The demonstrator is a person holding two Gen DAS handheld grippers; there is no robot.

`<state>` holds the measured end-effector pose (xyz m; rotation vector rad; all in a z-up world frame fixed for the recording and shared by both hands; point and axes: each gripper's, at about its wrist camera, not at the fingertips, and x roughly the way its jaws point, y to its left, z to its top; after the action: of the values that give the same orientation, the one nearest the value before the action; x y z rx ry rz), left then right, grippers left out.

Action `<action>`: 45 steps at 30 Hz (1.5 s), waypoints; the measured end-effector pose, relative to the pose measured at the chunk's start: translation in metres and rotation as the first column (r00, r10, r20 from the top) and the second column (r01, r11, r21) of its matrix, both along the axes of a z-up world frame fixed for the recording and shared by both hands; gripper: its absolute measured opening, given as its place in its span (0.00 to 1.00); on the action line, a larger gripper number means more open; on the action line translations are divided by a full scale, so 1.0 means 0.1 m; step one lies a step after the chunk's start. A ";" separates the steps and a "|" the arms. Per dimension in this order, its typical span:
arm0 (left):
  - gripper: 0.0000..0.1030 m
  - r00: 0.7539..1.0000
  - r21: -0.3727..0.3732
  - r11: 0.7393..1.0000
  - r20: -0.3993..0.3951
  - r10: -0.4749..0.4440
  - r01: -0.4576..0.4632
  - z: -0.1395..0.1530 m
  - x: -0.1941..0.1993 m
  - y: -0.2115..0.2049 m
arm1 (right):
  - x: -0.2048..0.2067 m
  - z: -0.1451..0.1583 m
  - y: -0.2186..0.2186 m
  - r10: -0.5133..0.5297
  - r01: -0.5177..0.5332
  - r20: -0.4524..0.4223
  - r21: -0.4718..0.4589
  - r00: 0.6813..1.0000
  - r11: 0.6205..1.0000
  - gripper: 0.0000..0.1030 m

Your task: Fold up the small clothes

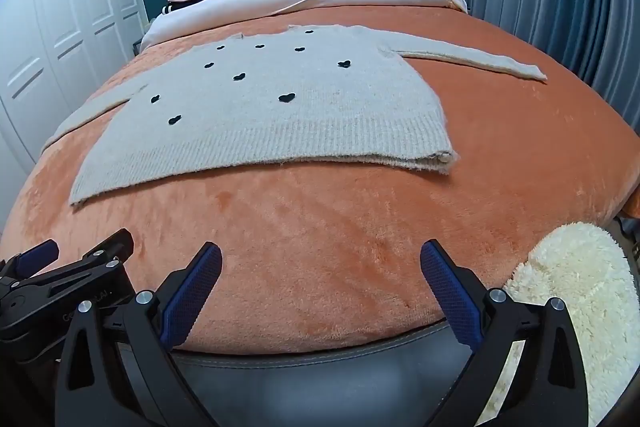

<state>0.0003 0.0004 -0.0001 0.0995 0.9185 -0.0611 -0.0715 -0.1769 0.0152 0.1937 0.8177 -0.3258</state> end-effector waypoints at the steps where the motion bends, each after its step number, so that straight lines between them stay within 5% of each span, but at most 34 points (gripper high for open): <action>1: 0.95 1.000 0.002 1.000 0.002 0.000 0.000 0.00 0.00 0.00 | 0.00 0.00 0.00 0.000 0.000 -0.001 0.001 1.000 1.000 0.95; 45: 0.94 1.000 0.009 1.000 0.003 -0.011 0.011 -0.05 -0.02 0.01 | 0.01 -0.04 0.05 0.004 -0.005 -0.012 -0.011 1.000 1.000 0.95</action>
<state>-0.0015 0.0016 -0.0050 0.1130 0.9149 -0.0671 -0.0703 -0.1723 0.0115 0.1792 0.8283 -0.3277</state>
